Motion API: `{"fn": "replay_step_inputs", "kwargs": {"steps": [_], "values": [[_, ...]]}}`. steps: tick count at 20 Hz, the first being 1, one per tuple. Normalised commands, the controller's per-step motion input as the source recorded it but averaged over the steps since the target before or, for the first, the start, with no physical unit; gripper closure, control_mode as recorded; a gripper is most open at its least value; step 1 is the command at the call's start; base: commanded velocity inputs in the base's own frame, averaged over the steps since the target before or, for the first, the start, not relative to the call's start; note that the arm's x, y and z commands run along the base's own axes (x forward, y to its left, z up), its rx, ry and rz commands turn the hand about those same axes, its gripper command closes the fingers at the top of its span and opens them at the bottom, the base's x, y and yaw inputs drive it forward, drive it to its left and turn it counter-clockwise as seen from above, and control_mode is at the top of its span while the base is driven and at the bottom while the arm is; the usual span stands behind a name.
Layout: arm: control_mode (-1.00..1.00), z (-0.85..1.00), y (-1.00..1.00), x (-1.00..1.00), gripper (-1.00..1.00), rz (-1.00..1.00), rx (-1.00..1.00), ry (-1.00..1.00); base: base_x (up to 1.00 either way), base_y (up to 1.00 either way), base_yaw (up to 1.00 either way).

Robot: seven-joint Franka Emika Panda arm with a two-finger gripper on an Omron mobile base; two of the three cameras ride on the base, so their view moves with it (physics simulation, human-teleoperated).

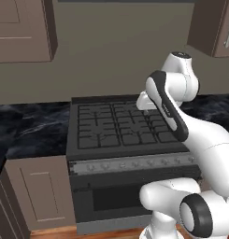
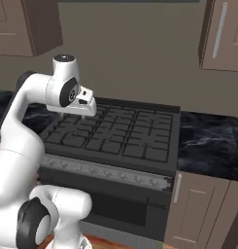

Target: Pick the cup and bowl from the counter and place them on the counter next to the sink.

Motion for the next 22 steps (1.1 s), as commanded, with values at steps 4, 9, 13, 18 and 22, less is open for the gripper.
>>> {"fn": "replay_step_inputs", "kwargs": {"steps": [4,9,13,18,22], "values": [[1.0,0.0,0.0,0.0,-1.0,0.0,0.0,0.0,-0.94,0.25,0.21],[1.0,0.0,0.0,0.0,-1.0,0.0,0.0,0.0,-0.81,0.16,0.1],[1.0,0.0,0.0,0.0,-1.0,0.0,0.0,0.0,-0.39,0.02,-0.02],[1.0,0.0,0.0,0.0,-1.0,0.0,0.0,0.0,-0.1,0.0,-0.16],[1.0,0.0,0.0,0.0,-1.0,0.0,0.0,0.0,-0.03,0.0,-0.29]]}}
